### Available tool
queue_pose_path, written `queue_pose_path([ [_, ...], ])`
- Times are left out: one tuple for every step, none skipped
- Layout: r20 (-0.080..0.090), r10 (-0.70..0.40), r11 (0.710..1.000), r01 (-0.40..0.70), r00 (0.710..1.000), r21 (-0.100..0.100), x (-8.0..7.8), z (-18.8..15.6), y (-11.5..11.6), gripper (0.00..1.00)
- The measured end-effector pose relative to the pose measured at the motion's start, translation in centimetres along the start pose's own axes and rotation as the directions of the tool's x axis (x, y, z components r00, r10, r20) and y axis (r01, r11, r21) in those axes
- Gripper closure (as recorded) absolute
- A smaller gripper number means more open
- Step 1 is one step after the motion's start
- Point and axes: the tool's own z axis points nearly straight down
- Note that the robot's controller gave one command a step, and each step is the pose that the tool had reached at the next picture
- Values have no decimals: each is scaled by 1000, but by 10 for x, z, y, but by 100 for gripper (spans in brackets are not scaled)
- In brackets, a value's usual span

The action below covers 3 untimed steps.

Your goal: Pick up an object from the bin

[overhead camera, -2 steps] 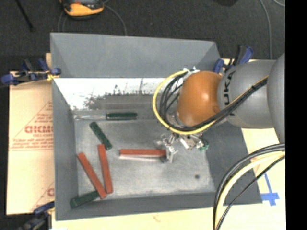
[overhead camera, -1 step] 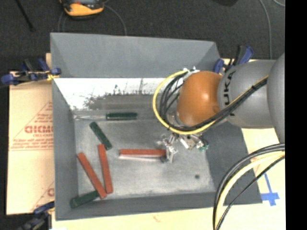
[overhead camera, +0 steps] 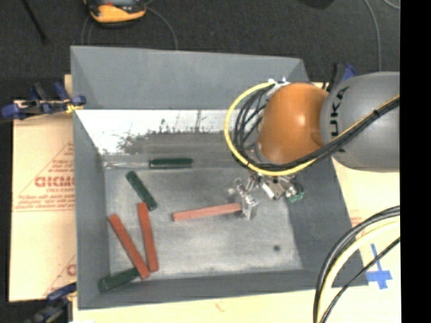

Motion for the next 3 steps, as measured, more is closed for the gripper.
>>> queue_pose_path([
  [17, 29, 1000, -29, 999, 9, -14, -26, -2, 100],
  [-3, 31, 1000, -31, 1000, -2, -6, -44, 5, 100],
  [5, 34, 999, -34, 999, 3, -7, -108, 6, 100],
])
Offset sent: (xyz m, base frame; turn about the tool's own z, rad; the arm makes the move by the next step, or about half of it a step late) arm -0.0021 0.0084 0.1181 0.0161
